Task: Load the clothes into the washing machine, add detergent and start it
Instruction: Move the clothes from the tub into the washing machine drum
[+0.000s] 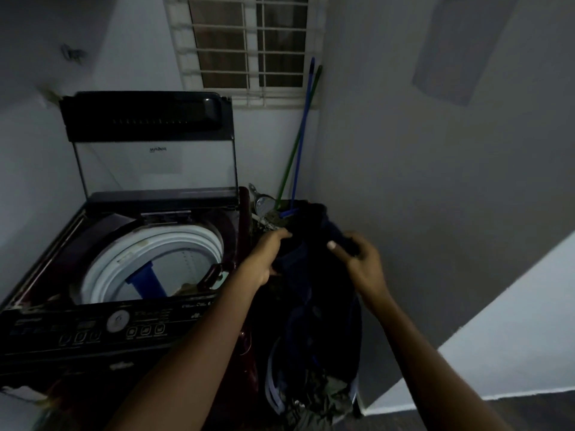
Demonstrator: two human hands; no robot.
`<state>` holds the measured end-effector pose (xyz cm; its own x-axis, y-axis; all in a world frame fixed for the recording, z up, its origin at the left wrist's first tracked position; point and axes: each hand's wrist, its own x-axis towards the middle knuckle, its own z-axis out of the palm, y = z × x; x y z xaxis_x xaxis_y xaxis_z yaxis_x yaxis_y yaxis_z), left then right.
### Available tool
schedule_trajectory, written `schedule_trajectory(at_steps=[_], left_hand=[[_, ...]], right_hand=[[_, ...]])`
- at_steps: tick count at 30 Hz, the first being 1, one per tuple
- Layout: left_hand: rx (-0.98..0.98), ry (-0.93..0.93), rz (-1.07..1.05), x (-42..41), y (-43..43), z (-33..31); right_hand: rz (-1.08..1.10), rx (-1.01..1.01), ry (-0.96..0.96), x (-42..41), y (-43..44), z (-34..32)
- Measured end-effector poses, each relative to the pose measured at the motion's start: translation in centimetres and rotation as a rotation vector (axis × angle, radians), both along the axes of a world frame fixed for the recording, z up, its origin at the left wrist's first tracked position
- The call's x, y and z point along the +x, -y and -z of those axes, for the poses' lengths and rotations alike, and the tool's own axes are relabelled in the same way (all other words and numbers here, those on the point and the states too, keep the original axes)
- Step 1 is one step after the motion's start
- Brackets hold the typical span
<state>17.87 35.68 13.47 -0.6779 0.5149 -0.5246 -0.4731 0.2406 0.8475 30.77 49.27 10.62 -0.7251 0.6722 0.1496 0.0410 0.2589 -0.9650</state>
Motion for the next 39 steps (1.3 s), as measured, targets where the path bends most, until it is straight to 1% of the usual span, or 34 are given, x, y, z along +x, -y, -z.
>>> schedule_trajectory(at_steps=[3, 5, 6, 8, 9, 10, 12, 13, 14, 15, 17, 18, 19, 21, 24, 26, 27, 29, 30, 32, 33, 34, 35, 37, 39], left_hand=[[0.079, 0.020, 0.121, 0.3, -0.6, -0.9], [0.082, -0.077, 0.175, 0.5, -0.8, -1.1], [0.068, -0.137, 0.154, 0.5, -0.9, -1.0], [0.054, -0.203, 0.038, 0.3, -0.9, -0.8], [0.072, -0.201, 0.004, 0.1, -0.9, -0.7], [0.104, -0.203, -0.007, 0.0, -0.8, -0.7], [0.141, -0.219, 0.016, -0.2, -0.7, -1.2], [0.157, -0.224, 0.036, -0.4, -0.7, -1.4], [0.181, -0.232, 0.053, -0.5, -0.7, -1.7], [0.213, -0.235, 0.066, -0.5, -0.7, -2.1], [0.279, -0.212, 0.086, -0.3, -1.2, -2.8], [0.312, -0.188, 0.099, -0.1, -1.4, -3.2], [0.344, -0.154, 0.108, 0.1, -1.7, -3.4], [0.388, -0.057, 0.109, 0.7, -1.7, -3.8], [0.476, 0.108, 0.049, 0.5, -0.9, -3.8], [0.526, 0.145, -0.041, -0.3, 0.0, -3.4], [0.536, 0.132, -0.094, -0.9, 0.5, -2.9], [0.469, 0.043, -0.160, -2.1, 1.6, -1.5], [0.353, -0.043, -0.162, -2.6, 2.0, -0.5], [-0.013, -0.256, -0.055, -3.0, 2.4, 2.1], [-0.182, -0.354, 0.023, -2.6, 2.6, 3.1], [-0.270, -0.439, 0.083, -2.3, 2.6, 3.9], [-0.251, -0.503, 0.127, -1.9, 2.5, 4.3], [-0.104, -0.614, 0.226, -0.9, 2.0, 4.2], [-0.028, -0.746, 0.336, -0.1, 0.7, 3.4]], right_hand=[[-0.083, 0.222, 0.095, -0.3, 1.8, 1.9], [-0.149, 0.281, 0.107, 0.0, 2.2, 1.9], [-0.213, 0.273, 0.115, 0.3, 2.3, 1.7], [-0.376, 0.208, 0.141, 0.8, 2.2, 1.4], [-0.422, 0.155, 0.142, 1.0, 2.2, 1.1], [-0.414, 0.076, 0.108, 1.3, 2.1, 0.8], [-0.257, -0.114, 0.000, 1.7, 1.4, 0.4], [-0.189, -0.160, -0.006, 2.0, 0.6, 0.4], [-0.177, -0.145, 0.055, 2.2, -0.4, 0.5], [-0.246, -0.116, 0.163, 2.4, -1.3, 0.7], [-0.479, -0.083, 0.354, 2.1, -2.0, 1.4], [-0.555, -0.064, 0.402, 1.6, -1.9, 1.8], [-0.583, -0.059, 0.410, 0.9, -1.8, 2.5], [-0.546, -0.110, 0.374, -0.1, -1.3, 3.5], [-0.422, -0.190, 0.305, -0.4, -0.6, 4.2], [-0.304, -0.248, 0.271, 0.1, -0.6, 4.1], [-0.227, -0.246, 0.255, 0.4, -1.0, 3.9], [-0.063, -0.190, 0.198, 0.8, -2.1, 3.1], [-0.006, -0.175, 0.146, 0.8, -2.6, 2.3], [0.072, -0.147, 0.057, 0.5, -3.3, -0.1], [0.100, -0.088, 0.033, 0.1, -3.5, -1.4], [0.107, -0.002, 0.029, -0.3, -3.6, -2.7], [0.104, 0.102, 0.056, -0.9, -3.6, -3.9], [0.077, 0.284, 0.150, -2.0, -3.4, -6.0], [0.030, 0.338, 0.178, -2.9, -2.8, -7.8]])
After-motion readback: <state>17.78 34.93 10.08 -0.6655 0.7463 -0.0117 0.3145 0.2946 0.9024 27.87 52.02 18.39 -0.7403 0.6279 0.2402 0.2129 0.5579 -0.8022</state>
